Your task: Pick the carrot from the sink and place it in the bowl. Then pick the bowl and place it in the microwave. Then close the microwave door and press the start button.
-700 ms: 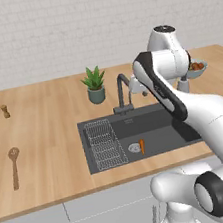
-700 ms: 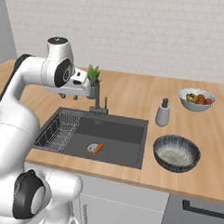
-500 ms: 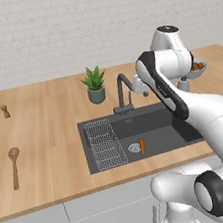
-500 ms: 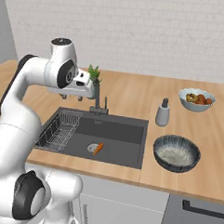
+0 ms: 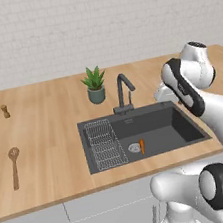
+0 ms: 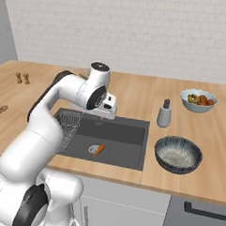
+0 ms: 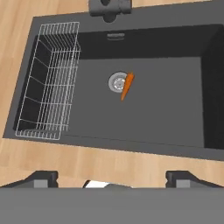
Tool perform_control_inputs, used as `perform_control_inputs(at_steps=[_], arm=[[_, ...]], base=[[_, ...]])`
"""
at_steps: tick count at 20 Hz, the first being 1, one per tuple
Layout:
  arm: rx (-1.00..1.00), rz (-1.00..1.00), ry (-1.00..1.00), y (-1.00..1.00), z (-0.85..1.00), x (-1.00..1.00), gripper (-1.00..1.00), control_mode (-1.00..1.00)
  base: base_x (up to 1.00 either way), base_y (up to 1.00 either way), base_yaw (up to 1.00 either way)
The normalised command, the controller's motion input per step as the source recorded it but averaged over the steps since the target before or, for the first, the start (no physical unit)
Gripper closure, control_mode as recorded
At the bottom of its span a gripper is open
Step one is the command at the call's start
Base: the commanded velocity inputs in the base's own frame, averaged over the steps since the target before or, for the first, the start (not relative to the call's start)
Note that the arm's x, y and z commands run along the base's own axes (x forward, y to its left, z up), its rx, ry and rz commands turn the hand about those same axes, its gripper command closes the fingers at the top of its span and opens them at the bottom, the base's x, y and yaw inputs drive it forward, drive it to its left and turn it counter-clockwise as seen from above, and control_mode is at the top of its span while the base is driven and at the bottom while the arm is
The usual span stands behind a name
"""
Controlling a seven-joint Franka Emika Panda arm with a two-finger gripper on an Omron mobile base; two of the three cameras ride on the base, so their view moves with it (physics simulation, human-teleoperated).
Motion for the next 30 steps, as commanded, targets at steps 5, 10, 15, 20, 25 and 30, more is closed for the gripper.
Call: perform_control_inputs(at_steps=[5,10,15,20,25,30], arm=[[0.39,-0.03,0.27,-0.25,-1.0,0.64,-1.0,-1.0],[0.42,-0.06,0.18,-0.12,-0.94,0.68,-1.0,-1.0],[0.16,-0.09,0.08,0.06,-0.7,0.64,-1.0,-1.0],[0.01,-0.13,0.13,0.45,-0.79,0.7,-1.0,-1.0],[0.0,-0.11,0.13,0.46,-0.64,0.67,-1.0,-1.0],[0.0,-0.02,0.09,0.01,-0.71,0.41,-1.0,-1.0]], base=[[0.0,0.0,0.0],[0.0,0.0,0.0],[0.0,0.0,0.0],[0.0,0.0,0.0],[0.0,0.0,0.0],[0.0,0.0,0.0]])
